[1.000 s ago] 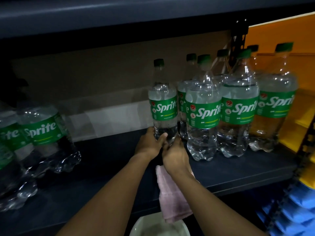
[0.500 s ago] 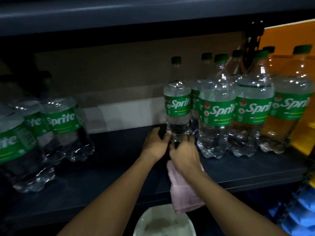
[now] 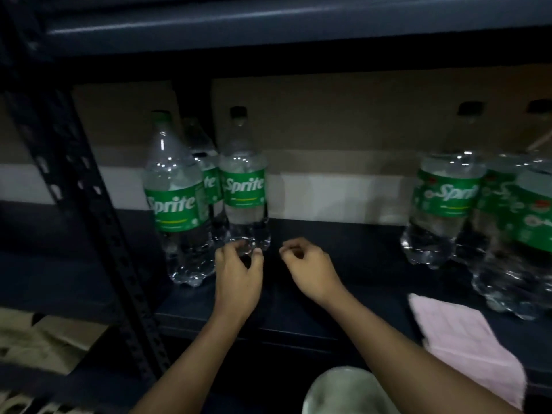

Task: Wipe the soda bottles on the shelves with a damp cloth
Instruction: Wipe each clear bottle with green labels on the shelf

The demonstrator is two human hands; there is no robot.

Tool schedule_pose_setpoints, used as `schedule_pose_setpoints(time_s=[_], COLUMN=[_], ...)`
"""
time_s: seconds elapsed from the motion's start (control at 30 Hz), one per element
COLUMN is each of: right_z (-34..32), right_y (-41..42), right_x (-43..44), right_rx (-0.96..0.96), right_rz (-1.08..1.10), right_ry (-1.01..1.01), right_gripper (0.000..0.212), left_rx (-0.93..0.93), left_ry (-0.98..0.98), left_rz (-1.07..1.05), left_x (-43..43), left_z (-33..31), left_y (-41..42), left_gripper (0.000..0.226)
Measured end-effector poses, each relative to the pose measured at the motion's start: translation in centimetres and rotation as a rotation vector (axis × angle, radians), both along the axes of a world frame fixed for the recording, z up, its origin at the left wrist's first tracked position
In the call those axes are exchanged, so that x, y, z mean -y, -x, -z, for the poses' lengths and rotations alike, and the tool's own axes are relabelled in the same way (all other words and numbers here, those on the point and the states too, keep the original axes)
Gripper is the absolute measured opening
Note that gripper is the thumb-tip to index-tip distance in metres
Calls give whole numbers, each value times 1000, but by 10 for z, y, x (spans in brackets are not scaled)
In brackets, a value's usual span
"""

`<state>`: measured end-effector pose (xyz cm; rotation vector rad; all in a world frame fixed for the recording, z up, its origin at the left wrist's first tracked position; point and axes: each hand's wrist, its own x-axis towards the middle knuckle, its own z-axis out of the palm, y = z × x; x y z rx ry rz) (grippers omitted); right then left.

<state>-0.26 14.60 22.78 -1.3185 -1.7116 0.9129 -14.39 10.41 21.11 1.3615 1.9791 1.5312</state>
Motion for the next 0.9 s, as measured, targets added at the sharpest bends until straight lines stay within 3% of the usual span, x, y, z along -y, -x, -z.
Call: schedule_pose_setpoints(time_s=[0.1,0.23,0.37,0.6,0.73,0.8,0.9], right_z=[4,8,13,8,6,4,2], right_y=[35,68,81,56,19,-1,-35], right_x=[-14,-30,-43,-29,-8,5,29], right_rx=[-56,-95,-151,-165,-63,-14,24], right_rz=[-24,-59,-63,-76,-51,-61,-20], right_ry=[57,57,74,66,-5,-48,-84], right_gripper=[39,55,32,26,21,38,41], left_rx=[58,143,271,297,254,262,284], left_ry=[53,53,78,71,90,105,123], left_rz=[40,108,97,64,85,113,183], left_x=[-5,-17,-28,-18,1,12,32], left_z=[2,4,2,2,1,2,2], left_y=[15,24,29,17,-9,-21,-45], left_gripper=[48,54,54,50,74,85,103])
